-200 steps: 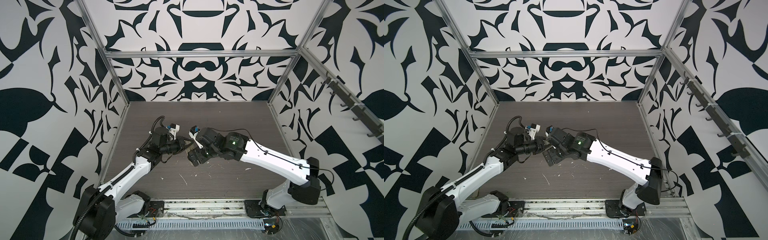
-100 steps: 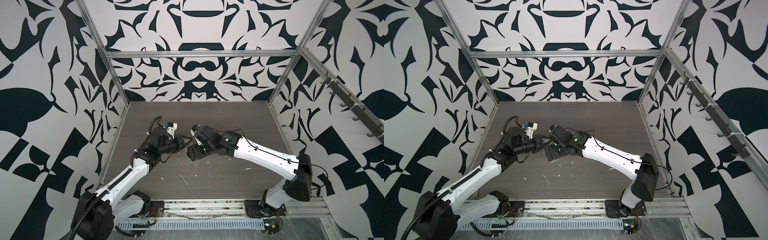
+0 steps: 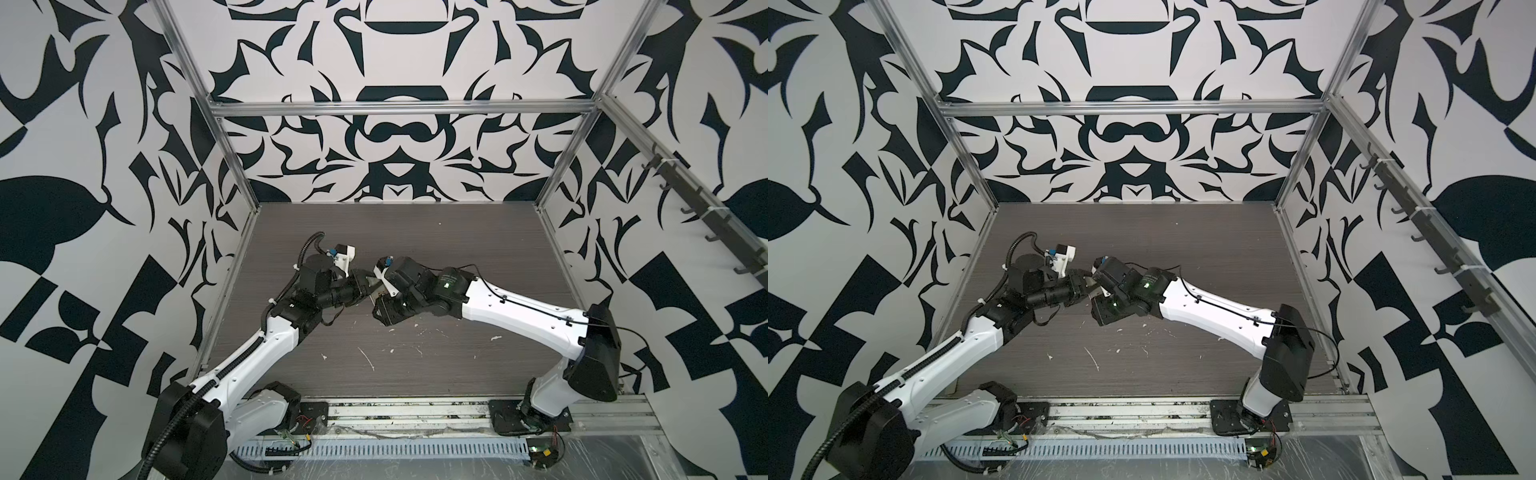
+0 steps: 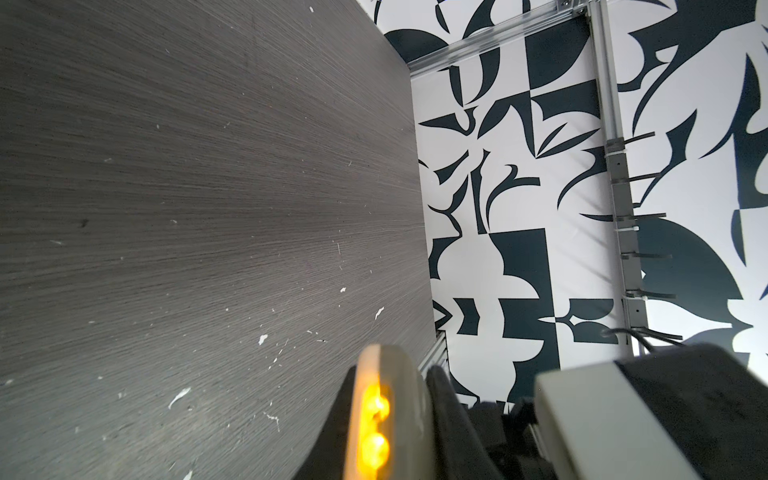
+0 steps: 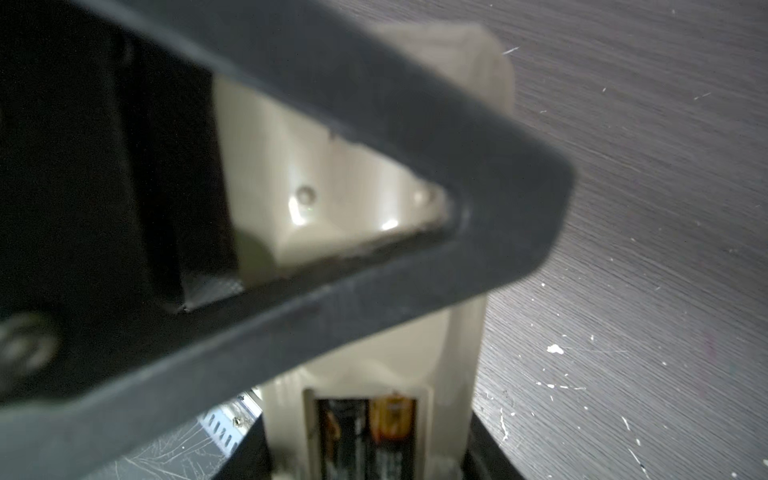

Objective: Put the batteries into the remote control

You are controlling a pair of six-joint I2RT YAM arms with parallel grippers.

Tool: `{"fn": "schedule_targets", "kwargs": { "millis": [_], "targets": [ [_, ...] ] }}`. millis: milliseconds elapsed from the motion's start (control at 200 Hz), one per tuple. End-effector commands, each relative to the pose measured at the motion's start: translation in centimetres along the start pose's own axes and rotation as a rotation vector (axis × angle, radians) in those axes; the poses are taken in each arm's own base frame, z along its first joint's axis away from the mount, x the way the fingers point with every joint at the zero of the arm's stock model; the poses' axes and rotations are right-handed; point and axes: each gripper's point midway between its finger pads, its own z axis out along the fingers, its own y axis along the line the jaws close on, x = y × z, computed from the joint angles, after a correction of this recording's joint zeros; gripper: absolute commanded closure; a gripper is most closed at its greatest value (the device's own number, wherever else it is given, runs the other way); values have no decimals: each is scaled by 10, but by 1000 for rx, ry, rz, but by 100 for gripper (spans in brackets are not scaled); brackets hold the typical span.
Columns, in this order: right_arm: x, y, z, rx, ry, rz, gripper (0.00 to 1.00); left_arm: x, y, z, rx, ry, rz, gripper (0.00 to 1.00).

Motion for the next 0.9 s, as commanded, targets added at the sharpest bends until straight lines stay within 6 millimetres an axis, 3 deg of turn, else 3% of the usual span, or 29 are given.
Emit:
{"fn": "schedule_targets", "kwargs": {
  "millis": [0,150,205,250,330,415,550,675,895],
  "targets": [
    [-7,0,-7,-6,-31,18,61,-4,-5,0,27,-14,15,100],
    [-6,-5,-7,12,-32,24,77,-6,-2,1,11,-24,10,100],
    [-6,-10,-9,25,-35,32,80,-7,1,2,-4,-24,7,93],
    [-6,-14,-10,35,-37,40,82,-6,3,2,-16,-20,4,83],
    [-5,-26,-13,60,-37,59,86,-5,6,2,-33,-14,1,54],
    [-3,-39,-17,92,-32,70,88,-5,11,0,-55,-22,0,33],
    [3,-55,-21,144,-2,63,89,-5,19,-7,-99,-40,-4,10],
    [8,-68,-18,191,29,54,89,-5,37,-16,-185,-51,-28,4],
    [25,-92,-1,299,104,49,89,3,76,-37,-389,-46,-74,5]
  ]
}}
